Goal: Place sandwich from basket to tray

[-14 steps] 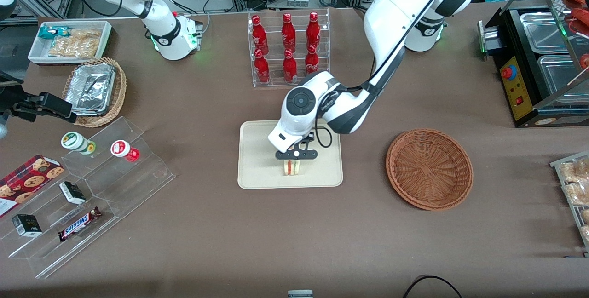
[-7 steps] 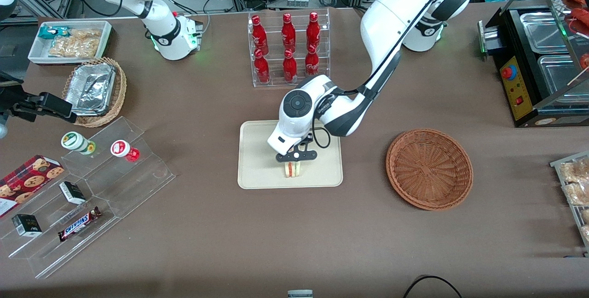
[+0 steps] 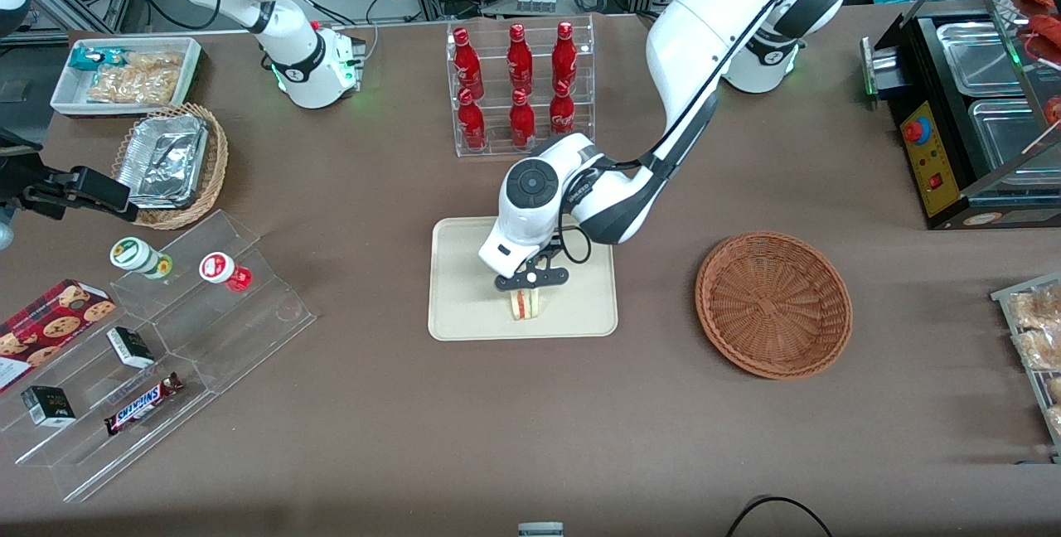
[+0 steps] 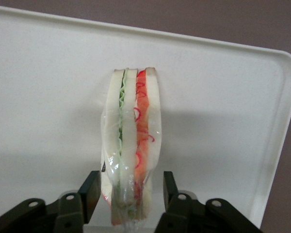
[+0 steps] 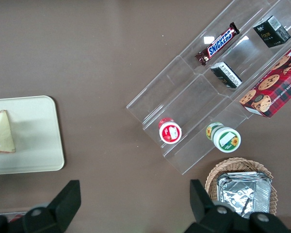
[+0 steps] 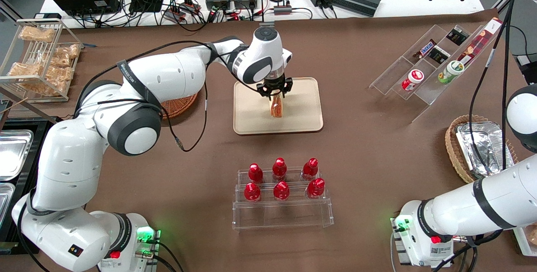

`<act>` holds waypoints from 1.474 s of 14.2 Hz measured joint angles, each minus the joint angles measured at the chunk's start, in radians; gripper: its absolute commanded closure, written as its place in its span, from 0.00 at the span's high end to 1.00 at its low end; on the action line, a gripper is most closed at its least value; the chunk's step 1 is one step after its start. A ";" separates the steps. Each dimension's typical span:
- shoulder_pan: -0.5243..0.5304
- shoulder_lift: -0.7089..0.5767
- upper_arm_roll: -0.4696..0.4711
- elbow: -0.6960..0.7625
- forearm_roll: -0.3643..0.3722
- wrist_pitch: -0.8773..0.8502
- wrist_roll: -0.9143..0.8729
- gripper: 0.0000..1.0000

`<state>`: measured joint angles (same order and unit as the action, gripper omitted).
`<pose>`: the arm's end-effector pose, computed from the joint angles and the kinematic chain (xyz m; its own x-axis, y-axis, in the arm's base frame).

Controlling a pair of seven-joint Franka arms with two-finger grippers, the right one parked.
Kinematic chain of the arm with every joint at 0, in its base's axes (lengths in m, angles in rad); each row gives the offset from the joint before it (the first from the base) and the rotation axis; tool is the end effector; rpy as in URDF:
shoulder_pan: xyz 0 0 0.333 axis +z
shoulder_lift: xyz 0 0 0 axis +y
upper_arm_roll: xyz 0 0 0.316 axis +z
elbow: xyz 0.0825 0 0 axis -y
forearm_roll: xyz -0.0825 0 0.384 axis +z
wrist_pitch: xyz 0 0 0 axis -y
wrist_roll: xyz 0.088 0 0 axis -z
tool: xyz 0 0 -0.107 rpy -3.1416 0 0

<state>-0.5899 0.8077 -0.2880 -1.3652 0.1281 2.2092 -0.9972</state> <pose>0.5130 -0.5367 0.2552 0.9897 0.1351 -0.0465 0.1395 -0.9840 0.1106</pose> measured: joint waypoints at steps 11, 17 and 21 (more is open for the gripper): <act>0.059 -0.225 0.054 0.014 0.066 -0.380 -0.044 1.00; 0.236 -0.326 0.052 -0.131 0.021 -0.390 0.100 1.00; 0.376 -0.477 0.053 -0.291 -0.042 -0.402 0.333 1.00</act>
<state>-0.2144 0.3305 -0.2352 -1.6561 0.0857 1.8072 -0.6645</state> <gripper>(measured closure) 0.000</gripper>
